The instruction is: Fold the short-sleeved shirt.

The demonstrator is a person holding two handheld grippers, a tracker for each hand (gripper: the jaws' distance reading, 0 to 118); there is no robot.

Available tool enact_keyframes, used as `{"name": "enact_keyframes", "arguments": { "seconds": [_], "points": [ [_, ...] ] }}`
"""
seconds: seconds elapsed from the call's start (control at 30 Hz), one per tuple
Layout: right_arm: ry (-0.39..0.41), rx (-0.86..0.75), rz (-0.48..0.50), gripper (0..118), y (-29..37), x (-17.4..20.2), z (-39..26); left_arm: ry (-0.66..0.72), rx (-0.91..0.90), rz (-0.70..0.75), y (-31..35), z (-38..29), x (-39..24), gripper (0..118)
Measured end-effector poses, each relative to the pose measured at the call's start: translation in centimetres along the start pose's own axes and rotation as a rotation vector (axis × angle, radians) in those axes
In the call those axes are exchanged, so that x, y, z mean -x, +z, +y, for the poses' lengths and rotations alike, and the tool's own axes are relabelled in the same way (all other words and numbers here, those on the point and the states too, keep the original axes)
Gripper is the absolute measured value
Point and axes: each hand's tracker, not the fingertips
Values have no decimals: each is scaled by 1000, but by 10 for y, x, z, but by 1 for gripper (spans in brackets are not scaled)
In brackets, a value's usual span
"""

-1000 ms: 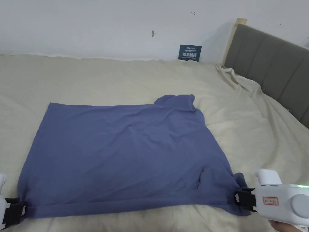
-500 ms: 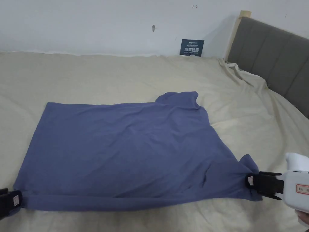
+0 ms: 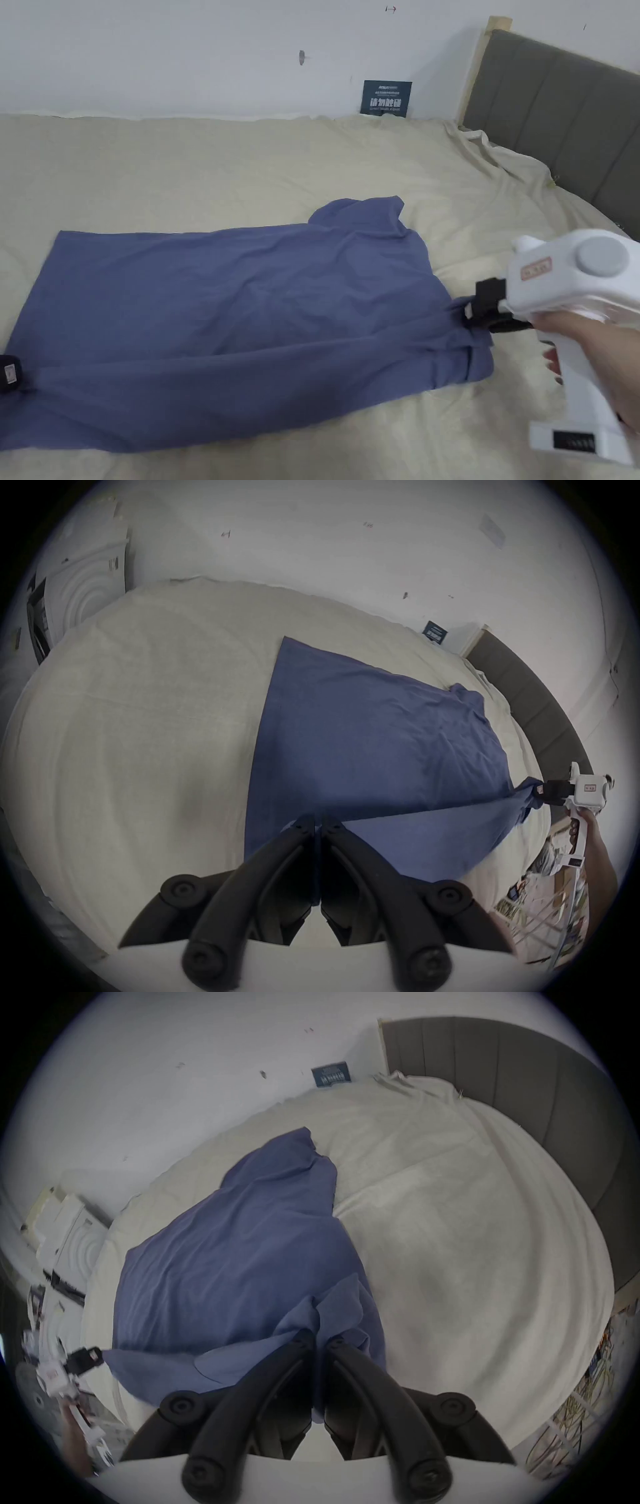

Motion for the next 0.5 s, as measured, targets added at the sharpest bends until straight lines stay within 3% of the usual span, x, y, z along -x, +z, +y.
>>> {"name": "enact_keyframes", "arguments": {
  "seconds": [0.07,0.23,0.27,0.3,0.33,0.37,0.4,0.43,0.47,0.5],
  "points": [
    [-32,45,-29,4,-22,10,22,59,16,3,-18,12,5,2],
    [-5,93,-111,6,-66,24,49,144,17,3,-47,29,17,2],
    [-10,86,-106,9,-70,23,49,146,19,-3,-51,30,18,3],
    [-20,70,-104,19,-74,23,48,146,23,-5,-54,30,19,6],
    [-36,35,-113,35,-74,23,45,143,26,-6,-59,29,20,14],
    [-42,6,-134,58,-74,22,43,138,31,-6,-61,28,21,34],
    [-38,-21,-144,88,-73,19,40,128,27,-6,-62,27,22,73],
    [-24,-37,-148,102,-72,17,37,106,10,2,-63,26,24,97],
    [-10,-49,-150,107,-70,16,35,73,-7,41,-61,26,23,110],
    [8,-70,-148,107,-65,15,32,52,-23,77,-58,26,22,110]
  ]
}}
